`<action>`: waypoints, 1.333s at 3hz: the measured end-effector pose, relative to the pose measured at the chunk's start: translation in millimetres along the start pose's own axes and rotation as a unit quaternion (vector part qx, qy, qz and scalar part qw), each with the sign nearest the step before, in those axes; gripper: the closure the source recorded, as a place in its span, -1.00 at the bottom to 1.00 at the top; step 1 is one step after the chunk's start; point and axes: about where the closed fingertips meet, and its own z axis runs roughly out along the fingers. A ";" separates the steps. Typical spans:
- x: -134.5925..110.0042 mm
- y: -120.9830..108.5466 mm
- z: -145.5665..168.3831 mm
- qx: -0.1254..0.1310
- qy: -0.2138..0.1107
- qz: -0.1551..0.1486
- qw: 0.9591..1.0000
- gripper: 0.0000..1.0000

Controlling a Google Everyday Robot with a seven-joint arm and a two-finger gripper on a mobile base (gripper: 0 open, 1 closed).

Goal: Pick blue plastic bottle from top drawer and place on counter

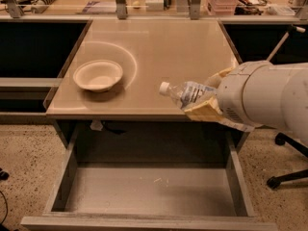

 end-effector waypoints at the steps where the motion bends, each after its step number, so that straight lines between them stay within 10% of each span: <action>1: 2.8 -38.6 18.3 -0.001 -0.014 0.008 1.000 1.00; 4: -24.5 -109.1 195.4 -0.133 0.045 0.005 0.990 1.00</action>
Offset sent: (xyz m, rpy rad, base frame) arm 0.2210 -0.0227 0.0779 0.1332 -0.0333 0.1340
